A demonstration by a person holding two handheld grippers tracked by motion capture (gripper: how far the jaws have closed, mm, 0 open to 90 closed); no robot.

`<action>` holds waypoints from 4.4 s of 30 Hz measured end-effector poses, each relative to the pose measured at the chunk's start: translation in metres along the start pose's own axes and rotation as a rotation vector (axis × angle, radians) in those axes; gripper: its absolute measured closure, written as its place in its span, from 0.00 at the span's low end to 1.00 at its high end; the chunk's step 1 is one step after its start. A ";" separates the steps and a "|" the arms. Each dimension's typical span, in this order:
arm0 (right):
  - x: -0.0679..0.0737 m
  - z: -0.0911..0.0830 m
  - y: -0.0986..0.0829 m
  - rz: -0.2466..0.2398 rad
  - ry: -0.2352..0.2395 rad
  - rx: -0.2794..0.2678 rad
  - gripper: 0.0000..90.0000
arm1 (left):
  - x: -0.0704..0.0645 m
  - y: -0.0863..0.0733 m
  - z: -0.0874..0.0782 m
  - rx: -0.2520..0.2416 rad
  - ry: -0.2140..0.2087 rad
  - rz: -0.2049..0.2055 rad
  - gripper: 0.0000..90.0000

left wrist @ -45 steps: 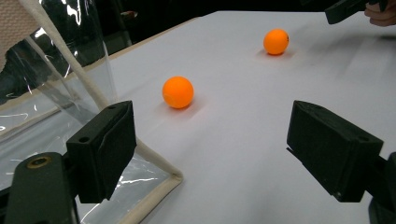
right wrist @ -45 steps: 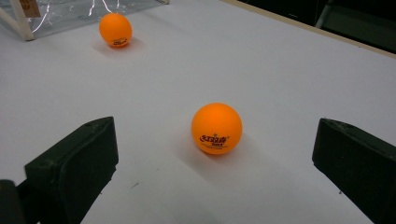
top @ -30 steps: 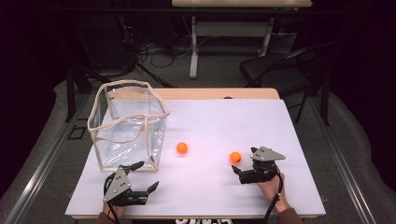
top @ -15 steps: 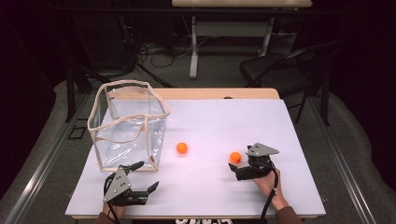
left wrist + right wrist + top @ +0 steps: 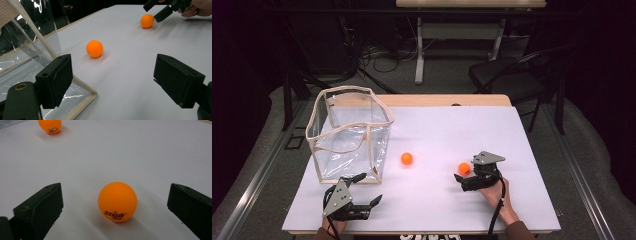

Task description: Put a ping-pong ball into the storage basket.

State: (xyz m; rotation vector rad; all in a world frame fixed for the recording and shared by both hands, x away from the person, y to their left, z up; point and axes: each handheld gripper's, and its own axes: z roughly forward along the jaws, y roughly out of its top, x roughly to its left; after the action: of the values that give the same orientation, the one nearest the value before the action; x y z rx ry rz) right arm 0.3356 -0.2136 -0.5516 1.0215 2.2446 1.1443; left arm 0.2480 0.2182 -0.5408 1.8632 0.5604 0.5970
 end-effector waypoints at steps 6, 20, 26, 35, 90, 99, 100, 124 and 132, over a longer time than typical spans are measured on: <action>0.000 0.006 0.001 0.004 0.010 0.019 0.00 | 0.000 0.000 0.000 0.002 -0.001 -0.001 0.18; 0.000 0.014 0.003 0.009 0.004 0.059 0.26 | 0.000 0.000 0.000 0.003 -0.007 0.003 0.18; 0.000 0.015 0.003 0.010 -0.003 0.089 0.36 | 0.000 0.000 0.000 0.001 -0.008 0.003 0.18; -0.001 0.017 0.002 0.013 -0.011 0.105 0.50 | 0.000 0.000 -0.001 0.001 -0.008 0.003 0.18; 0.006 -0.024 0.036 -0.020 -0.029 0.054 0.56 | 0.000 0.001 -0.001 0.003 -0.008 0.007 0.18; 0.008 -0.030 0.041 -0.023 -0.032 0.040 0.56 | -0.001 0.001 0.000 0.003 -0.009 0.006 0.18; 0.008 -0.031 0.042 -0.023 -0.031 0.040 0.56 | -0.001 0.001 0.000 0.003 -0.009 0.006 0.18; 0.011 -0.035 0.049 -0.025 -0.021 0.032 0.56 | -0.001 0.001 0.000 0.008 -0.010 0.008 0.17; 0.014 -0.034 0.055 -0.033 -0.016 0.032 0.56 | 0.000 0.000 0.001 0.012 -0.007 0.014 0.18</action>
State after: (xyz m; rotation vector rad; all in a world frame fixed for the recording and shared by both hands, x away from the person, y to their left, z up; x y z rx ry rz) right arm 0.3284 -0.1986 -0.4878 0.9992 2.2658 1.0864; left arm 0.2484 0.2173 -0.5409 1.8815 0.5484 0.5972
